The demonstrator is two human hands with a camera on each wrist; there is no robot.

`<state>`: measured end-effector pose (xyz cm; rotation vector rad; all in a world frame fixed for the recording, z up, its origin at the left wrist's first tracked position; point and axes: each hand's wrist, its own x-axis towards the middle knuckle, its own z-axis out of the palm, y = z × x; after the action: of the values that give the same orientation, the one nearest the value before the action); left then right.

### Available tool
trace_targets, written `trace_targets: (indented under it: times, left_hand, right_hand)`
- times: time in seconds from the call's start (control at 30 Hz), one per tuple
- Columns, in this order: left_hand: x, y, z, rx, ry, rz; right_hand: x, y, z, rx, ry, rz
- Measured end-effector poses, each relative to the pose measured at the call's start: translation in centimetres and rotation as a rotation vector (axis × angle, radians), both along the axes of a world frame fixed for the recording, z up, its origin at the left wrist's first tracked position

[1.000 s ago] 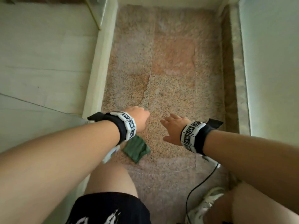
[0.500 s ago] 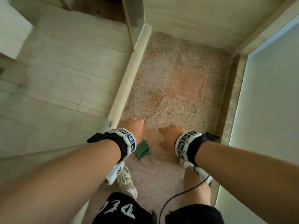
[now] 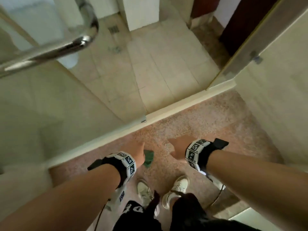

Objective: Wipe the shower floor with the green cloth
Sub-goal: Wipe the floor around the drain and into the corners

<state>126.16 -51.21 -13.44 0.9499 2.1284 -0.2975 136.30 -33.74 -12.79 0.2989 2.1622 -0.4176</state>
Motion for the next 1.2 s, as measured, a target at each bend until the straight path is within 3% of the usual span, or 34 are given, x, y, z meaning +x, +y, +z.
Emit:
trace_targets:
  times: [0.13, 0.33, 0.47, 0.6, 0.73, 0.9, 0.97, 1.2]
  left_hand:
    - [-0.4, -4.1, 0.7, 0.044, 0.0, 0.17]
    - [2.2, -8.9, 0.0, -0.017, -0.018, 0.623]
    - [6.1, -9.8, -0.7, -0.064, 0.016, 0.971]
    - [12.5, -8.9, -1.6, -0.078, -0.041, 1.252]
    - [19.0, -8.5, -2.6, -0.064, -0.059, 1.417]
    - [25.2, -8.1, -3.8, 0.031, 0.037, 1.639]
    - [26.8, -8.4, -4.6, 0.072, 0.107, 1.679]
    - [28.5, -8.9, -7.3, 0.131, 0.099, 1.823]
  right_hand:
    - [-3.7, -1.9, -0.4, 0.011, -0.029, 0.194]
    - [-8.3, -4.9, -1.8, -0.015, 0.02, 0.539]
    - [-10.3, -6.2, -1.9, -0.058, 0.077, 0.838]
    - [-10.0, -6.9, -2.6, -0.075, 0.1, 1.004]
    - [-8.0, -8.1, -3.9, 0.006, 0.048, 1.152]
    - [-4.7, -10.5, -5.7, 0.089, 0.006, 1.27]
    - [-4.2, -11.7, -6.6, 0.094, 0.042, 1.34]
    - [-4.0, -15.9, -9.9, 0.123, 0.057, 1.427]
